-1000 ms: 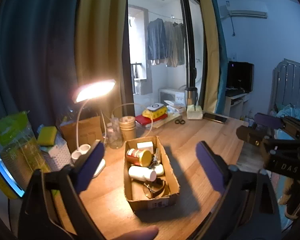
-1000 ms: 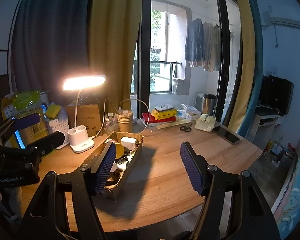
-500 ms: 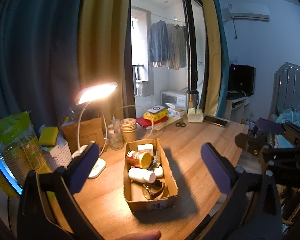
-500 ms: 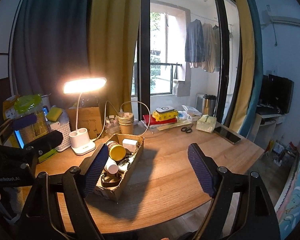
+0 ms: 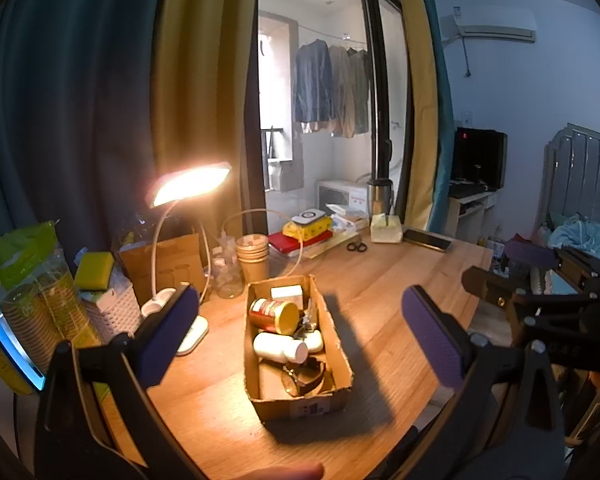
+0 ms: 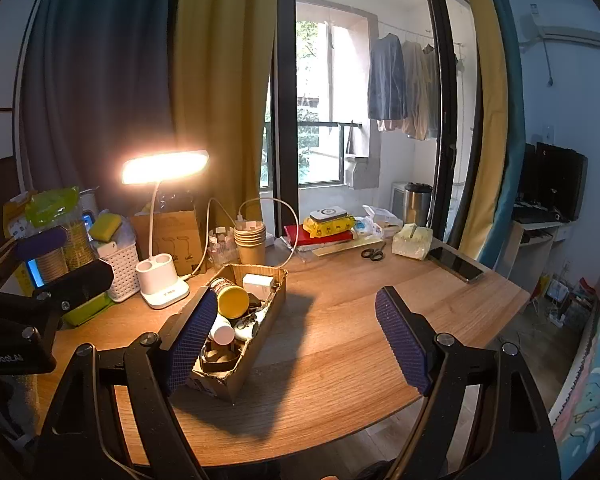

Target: Organize rigid objects

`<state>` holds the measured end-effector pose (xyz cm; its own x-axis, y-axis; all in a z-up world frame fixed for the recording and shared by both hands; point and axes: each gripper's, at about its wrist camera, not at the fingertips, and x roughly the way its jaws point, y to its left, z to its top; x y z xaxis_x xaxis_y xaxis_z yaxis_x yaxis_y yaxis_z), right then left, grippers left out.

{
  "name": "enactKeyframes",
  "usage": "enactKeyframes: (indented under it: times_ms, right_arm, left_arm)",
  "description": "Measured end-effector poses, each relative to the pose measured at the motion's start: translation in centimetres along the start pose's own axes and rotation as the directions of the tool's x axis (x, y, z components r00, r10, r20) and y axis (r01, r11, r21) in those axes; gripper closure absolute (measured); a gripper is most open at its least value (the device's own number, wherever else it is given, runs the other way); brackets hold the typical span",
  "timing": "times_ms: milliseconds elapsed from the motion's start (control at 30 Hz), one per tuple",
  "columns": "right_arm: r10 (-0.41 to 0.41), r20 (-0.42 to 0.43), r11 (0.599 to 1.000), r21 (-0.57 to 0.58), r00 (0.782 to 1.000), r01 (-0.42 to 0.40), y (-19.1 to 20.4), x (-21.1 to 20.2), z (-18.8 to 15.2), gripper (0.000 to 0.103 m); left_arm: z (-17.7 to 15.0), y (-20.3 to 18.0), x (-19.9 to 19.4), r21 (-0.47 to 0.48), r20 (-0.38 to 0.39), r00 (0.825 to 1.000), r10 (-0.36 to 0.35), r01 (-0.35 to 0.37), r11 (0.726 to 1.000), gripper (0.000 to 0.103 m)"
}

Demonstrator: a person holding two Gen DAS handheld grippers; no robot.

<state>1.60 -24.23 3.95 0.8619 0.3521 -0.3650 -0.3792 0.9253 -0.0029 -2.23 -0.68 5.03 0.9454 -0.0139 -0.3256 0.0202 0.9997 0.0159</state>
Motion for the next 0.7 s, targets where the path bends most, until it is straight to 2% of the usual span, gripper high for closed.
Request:
enactKeyframes:
  times_ms: [700]
  right_arm:
    - [0.005, -0.009, 1.0, 0.003, 1.0, -0.005, -0.36, 0.42, -0.14, 0.019]
  left_arm:
    - [-0.15, -0.19, 0.0, 0.012, -0.005, 1.0, -0.013, 0.013, 1.0, 0.001]
